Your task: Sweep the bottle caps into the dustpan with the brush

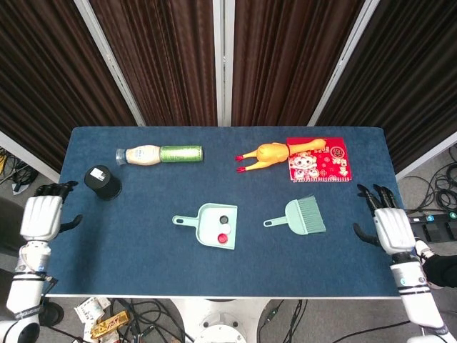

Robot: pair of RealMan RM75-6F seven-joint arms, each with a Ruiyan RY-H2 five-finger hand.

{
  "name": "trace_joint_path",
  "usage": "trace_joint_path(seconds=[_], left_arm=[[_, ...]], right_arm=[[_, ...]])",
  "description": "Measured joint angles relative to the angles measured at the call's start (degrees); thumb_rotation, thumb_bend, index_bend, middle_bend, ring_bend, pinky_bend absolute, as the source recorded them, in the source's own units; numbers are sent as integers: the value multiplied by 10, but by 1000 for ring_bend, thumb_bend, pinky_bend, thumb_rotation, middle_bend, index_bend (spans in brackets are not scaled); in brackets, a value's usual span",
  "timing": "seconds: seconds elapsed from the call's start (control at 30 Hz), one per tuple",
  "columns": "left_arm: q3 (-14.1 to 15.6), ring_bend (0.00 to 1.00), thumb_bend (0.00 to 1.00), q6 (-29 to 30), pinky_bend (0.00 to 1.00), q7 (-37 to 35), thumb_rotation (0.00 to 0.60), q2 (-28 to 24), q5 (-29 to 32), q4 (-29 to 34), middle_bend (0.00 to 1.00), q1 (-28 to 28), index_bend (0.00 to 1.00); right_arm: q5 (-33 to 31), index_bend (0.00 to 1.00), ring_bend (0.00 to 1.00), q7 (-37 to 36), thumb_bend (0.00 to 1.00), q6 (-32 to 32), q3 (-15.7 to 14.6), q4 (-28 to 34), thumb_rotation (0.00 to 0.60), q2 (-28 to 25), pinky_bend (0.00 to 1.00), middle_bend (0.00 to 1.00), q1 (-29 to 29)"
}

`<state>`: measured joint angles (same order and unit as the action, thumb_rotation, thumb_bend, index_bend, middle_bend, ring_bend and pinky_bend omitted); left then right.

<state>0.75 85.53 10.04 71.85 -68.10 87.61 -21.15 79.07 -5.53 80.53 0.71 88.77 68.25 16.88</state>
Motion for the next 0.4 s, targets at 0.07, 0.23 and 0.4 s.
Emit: trace_joint_path(seconds=[0.07,0.23,0.4], left_arm=[[6,257,180,27,231,-6,600,-3,-14,-4,318,24,241],[26,234,180,89,210,-13,600,-15,-49,0,318,89,242],[33,234,180,116,209,-17,600,-14,-69,5,318,132,241]], right_arm=[[11,71,6,-12,251,30,-8,9,600,-9,44,212,-27],[46,98,6,-34,260,92,-33,36,600,-30,45,221,-90],[73,118,6,-40,276,113,-43,51,600,-41,45,231,-114]])
